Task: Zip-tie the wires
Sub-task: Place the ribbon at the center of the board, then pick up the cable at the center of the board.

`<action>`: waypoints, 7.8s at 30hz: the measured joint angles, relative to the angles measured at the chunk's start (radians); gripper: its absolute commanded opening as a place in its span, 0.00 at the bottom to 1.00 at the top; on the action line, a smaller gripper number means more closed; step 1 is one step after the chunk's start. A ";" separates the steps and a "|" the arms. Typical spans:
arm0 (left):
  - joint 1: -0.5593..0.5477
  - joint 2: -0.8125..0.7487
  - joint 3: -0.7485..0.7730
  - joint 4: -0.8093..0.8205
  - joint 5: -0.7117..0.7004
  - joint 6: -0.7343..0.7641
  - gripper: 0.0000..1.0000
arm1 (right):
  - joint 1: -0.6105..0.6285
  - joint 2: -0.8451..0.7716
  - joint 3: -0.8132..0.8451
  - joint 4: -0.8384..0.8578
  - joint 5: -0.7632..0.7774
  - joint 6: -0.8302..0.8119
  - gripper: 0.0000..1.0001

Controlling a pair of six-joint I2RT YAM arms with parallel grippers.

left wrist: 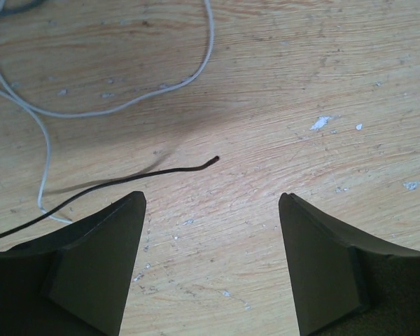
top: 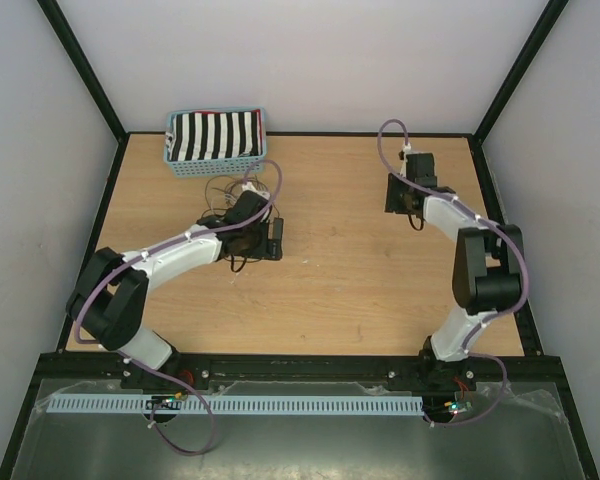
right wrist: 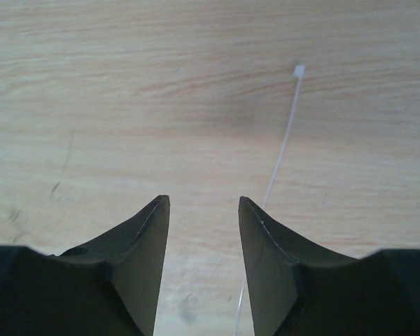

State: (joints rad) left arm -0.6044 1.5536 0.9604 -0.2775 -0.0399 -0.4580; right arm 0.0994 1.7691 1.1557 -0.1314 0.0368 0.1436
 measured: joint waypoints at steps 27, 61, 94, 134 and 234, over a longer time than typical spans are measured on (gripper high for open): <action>-0.085 0.091 0.167 -0.110 -0.265 0.225 0.00 | 0.023 -0.292 -0.245 0.124 -0.328 0.090 0.58; 0.415 -0.238 0.888 -0.291 0.262 0.112 0.00 | 0.655 0.206 0.065 1.071 -0.606 0.152 0.98; 0.509 -0.256 0.909 -0.336 0.296 0.103 0.00 | 0.697 0.307 0.158 0.857 -0.558 0.056 0.82; 0.735 -0.439 0.722 -0.337 0.370 0.034 0.00 | 0.657 0.421 0.854 0.553 -0.491 -0.011 0.00; 0.867 -0.422 1.004 -0.343 0.502 -0.108 0.00 | 0.716 0.340 0.170 0.694 -0.553 -0.412 0.99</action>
State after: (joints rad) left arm 0.2630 1.1320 1.9644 -0.6201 0.4622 -0.5655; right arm 0.8154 2.1086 1.3258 0.5625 -0.5159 -0.2687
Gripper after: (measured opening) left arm 0.006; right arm 0.993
